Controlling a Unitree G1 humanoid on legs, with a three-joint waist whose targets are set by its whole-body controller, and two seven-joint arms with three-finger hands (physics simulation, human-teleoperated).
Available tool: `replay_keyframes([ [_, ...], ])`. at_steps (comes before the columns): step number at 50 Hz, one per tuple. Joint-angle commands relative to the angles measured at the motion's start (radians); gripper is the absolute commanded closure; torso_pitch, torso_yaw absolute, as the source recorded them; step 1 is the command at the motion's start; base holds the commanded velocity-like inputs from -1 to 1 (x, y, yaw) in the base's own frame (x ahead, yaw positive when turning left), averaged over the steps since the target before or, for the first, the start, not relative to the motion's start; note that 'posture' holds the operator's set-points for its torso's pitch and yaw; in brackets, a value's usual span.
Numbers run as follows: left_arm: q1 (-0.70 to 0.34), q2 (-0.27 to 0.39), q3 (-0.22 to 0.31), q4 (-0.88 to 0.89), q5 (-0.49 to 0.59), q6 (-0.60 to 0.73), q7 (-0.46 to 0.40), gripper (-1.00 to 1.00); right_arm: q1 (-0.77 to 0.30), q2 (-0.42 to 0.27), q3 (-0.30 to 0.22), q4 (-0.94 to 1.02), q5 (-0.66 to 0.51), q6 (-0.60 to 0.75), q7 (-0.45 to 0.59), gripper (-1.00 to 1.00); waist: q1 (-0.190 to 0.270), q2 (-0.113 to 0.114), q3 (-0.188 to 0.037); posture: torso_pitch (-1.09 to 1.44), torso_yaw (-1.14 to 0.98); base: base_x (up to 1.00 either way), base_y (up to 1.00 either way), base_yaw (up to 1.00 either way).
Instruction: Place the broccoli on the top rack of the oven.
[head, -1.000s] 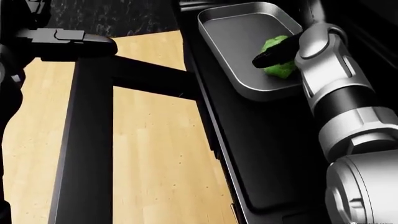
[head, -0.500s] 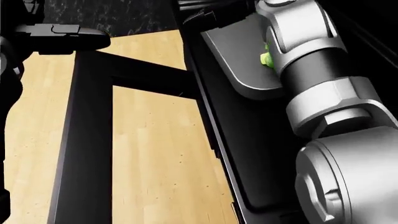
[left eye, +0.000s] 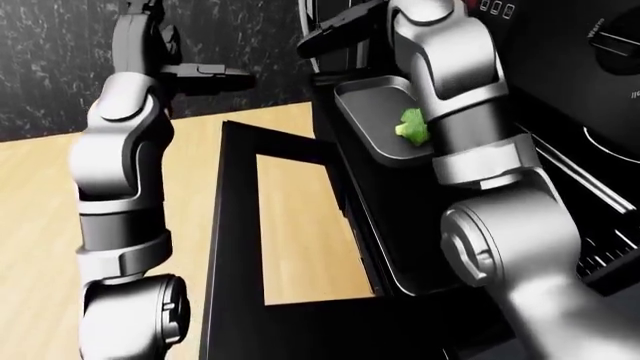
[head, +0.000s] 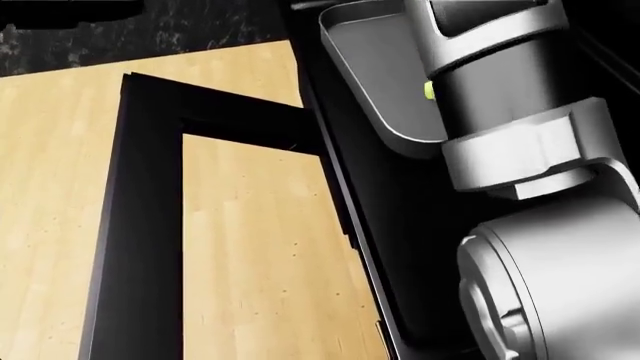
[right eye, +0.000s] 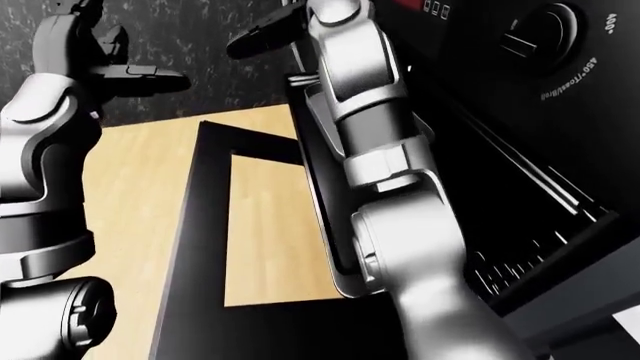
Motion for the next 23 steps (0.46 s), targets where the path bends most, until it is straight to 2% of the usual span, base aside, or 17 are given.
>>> replay_keyframes([
  [1, -0.041, 0.014, 0.013, -0.038, 0.000, -0.029, 0.007, -1.00, -0.043, -0.005, -0.008, -0.049, -0.016, -0.011, -0.002, -1.00, -0.001, 0.006, -0.034, 0.00, 0.00, 0.00, 0.00, 0.00],
  [4, -0.034, 0.011, 0.018, -0.050, -0.002, -0.055, 0.022, -1.00, -0.043, 0.004, -0.017, -0.062, -0.007, -0.011, 0.002, -1.00, -0.002, 0.006, -0.031, 0.00, 0.00, 0.00, 0.00, 0.00],
  [16, -0.001, 0.009, 0.036, -0.086, -0.040, -0.176, 0.074, -1.00, 0.009, -0.016, -0.002, -0.104, -0.070, -0.145, 0.005, -1.00, -0.004, 0.008, -0.032, 0.00, 0.00, 0.00, 0.00, 0.00],
  [23, 0.011, 0.016, 0.025, -0.098, -0.045, -0.242, 0.083, -1.00, 0.028, -0.017, 0.000, -0.126, -0.115, -0.225, 0.021, -1.00, -0.005, 0.007, -0.030, 0.00, 0.00, 0.00, 0.00, 0.00],
])
